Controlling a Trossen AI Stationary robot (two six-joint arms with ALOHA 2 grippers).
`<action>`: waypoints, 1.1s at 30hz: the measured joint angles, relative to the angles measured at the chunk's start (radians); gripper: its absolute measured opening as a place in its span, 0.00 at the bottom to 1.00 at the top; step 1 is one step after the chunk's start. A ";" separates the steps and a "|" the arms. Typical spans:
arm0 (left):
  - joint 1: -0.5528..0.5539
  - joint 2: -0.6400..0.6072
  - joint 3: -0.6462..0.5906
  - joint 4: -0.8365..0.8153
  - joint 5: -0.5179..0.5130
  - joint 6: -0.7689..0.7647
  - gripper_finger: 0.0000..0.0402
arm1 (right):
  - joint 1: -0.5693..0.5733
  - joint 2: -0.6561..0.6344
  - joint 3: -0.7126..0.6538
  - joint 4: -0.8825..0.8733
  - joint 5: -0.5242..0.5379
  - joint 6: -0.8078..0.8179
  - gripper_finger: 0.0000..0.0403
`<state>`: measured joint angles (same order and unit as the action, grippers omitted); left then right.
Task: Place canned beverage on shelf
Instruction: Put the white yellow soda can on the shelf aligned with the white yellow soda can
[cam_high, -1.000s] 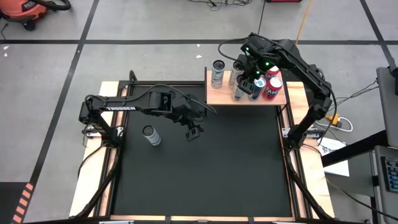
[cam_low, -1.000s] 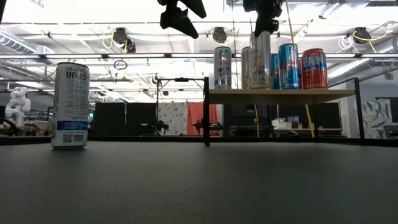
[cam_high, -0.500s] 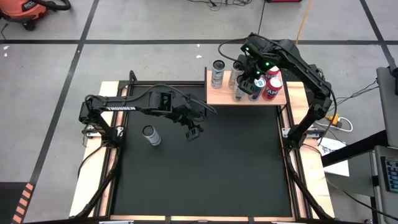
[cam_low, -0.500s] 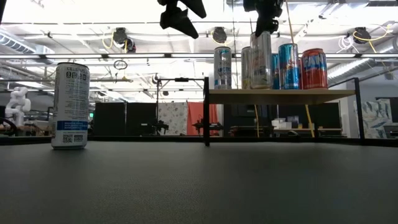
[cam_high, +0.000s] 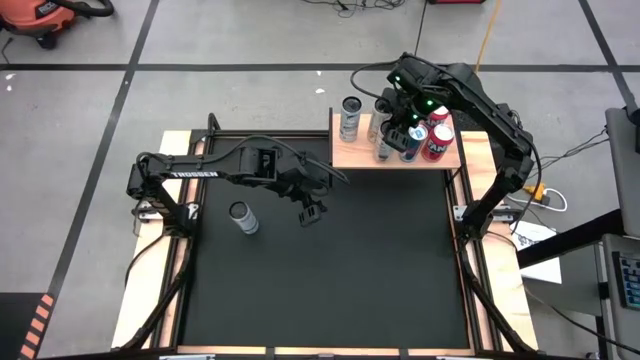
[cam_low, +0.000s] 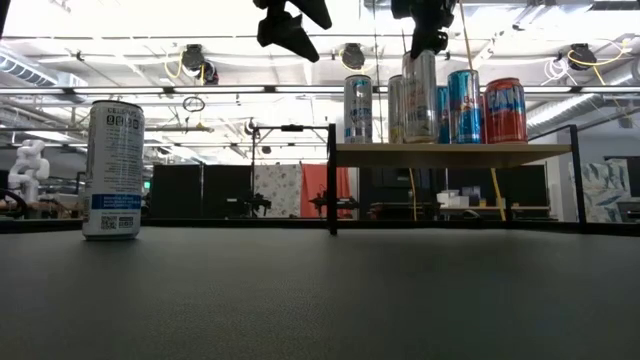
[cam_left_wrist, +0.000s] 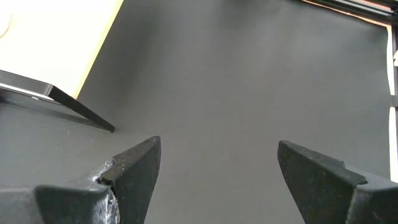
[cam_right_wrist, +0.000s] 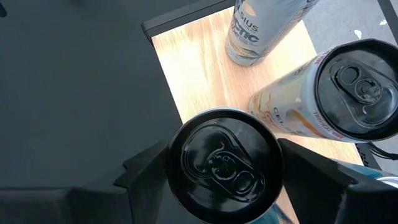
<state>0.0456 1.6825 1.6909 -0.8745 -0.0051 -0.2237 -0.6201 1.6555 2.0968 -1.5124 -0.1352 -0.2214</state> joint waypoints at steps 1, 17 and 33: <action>0.000 0.000 0.000 0.000 0.000 0.000 0.80 | 0.000 0.002 0.000 0.000 0.000 0.002 0.65; 0.000 0.000 0.000 -0.003 0.000 0.000 0.80 | 0.002 0.033 0.000 -0.008 -0.001 0.029 0.65; 0.000 0.000 0.000 -0.003 0.000 0.000 0.80 | 0.003 0.032 0.000 -0.043 0.000 0.022 0.75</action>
<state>0.0456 1.6825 1.6909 -0.8775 -0.0051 -0.2237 -0.6170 1.6875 2.0972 -1.5551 -0.1356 -0.1993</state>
